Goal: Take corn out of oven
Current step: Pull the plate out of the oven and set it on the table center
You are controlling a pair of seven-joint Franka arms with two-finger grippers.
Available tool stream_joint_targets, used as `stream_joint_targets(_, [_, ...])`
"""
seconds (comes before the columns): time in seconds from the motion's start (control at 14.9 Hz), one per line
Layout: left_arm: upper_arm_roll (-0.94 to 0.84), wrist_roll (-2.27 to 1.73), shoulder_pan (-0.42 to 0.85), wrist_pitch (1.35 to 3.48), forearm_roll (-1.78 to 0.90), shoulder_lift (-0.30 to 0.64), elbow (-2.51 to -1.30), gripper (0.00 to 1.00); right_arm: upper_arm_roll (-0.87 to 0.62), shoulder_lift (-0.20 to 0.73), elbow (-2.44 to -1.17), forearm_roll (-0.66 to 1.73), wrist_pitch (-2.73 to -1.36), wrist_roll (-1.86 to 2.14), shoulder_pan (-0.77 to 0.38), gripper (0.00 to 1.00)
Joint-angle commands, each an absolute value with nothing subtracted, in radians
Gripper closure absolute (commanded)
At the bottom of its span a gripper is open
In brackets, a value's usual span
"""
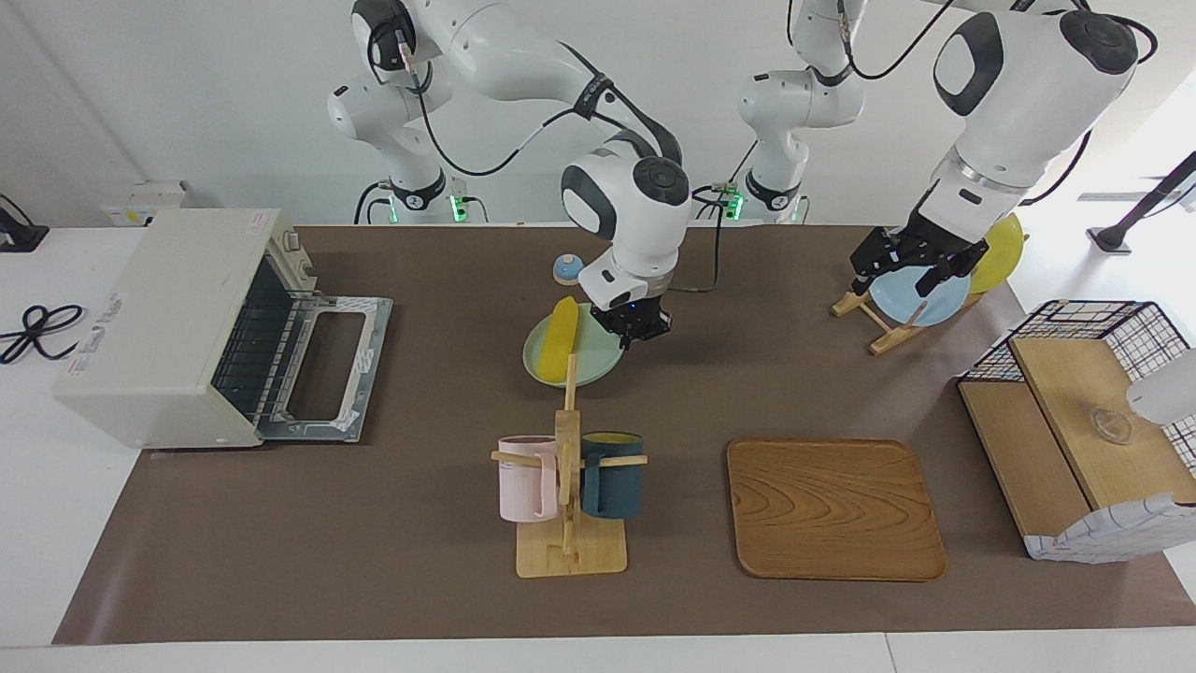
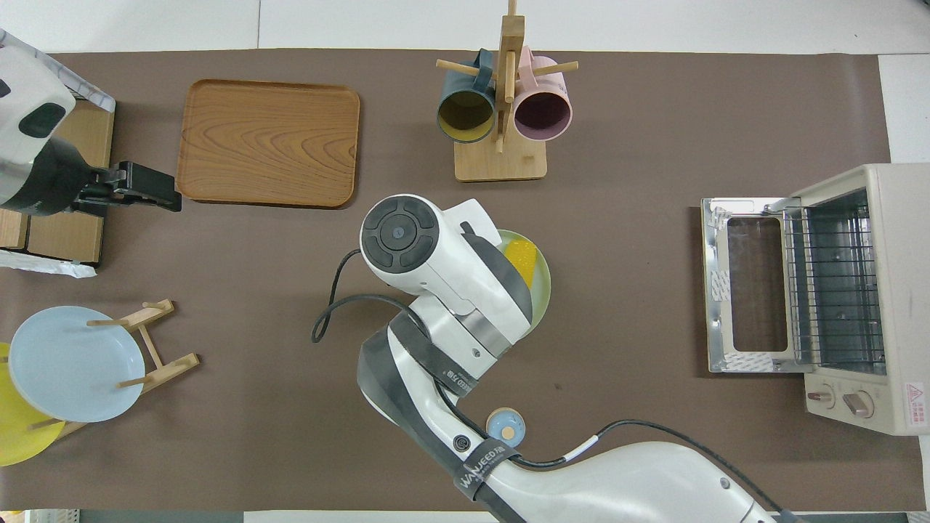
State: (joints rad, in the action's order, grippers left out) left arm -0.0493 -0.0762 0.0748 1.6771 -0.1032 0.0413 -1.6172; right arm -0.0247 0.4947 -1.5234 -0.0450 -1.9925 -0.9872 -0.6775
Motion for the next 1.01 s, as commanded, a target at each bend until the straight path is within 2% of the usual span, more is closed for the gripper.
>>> stream_joint_targets(0.0, [-0.043, -0.071, 0.078, 1.707, -0.117, 0.041, -1.631, 0.00, -0.028, 0.479, -1.589, -0.014, -2.074, -1.000, -0.670, 1.00])
stream_joint_targets(0.13, [-0.043, -0.071, 0.081, 1.709, -0.117, 0.041, -1.631, 0.00, -0.028, 0.471, -1.638, 0.046, -2.164, -1.038, -0.670, 1.00])
stream_joint_targets(0.27, [-0.043, -0.071, 0.083, 1.713, -0.118, 0.044, -1.631, 0.00, -0.028, 0.471, -1.647, 0.072, -2.198, -1.042, -0.666, 0.98])
stream_joint_targets(0.34, [-0.043, -0.071, 0.084, 1.716, -0.118, 0.049, -1.631, 0.00, -0.028, 0.472, -1.644, 0.072, -2.204, -1.042, -0.663, 0.84])
stream_joint_targets(0.47, [-0.043, -0.071, 0.086, 1.720, -0.118, 0.054, -1.629, 0.00, -0.028, 0.474, -1.638, 0.072, -2.246, -1.045, -0.667, 0.73])
stream_joint_targets(0.67, [-0.043, -0.071, 0.087, 1.727, -0.127, 0.055, -1.629, 0.00, -0.026, 0.466, -1.583, 0.051, -2.228, -1.010, -0.654, 0.72])
stream_joint_targets(0.94, [-0.043, -0.075, 0.118, 1.743, -0.130, 0.073, -1.629, 0.00, -0.012, 0.381, -1.591, -0.040, -2.050, -0.840, -0.571, 0.76])
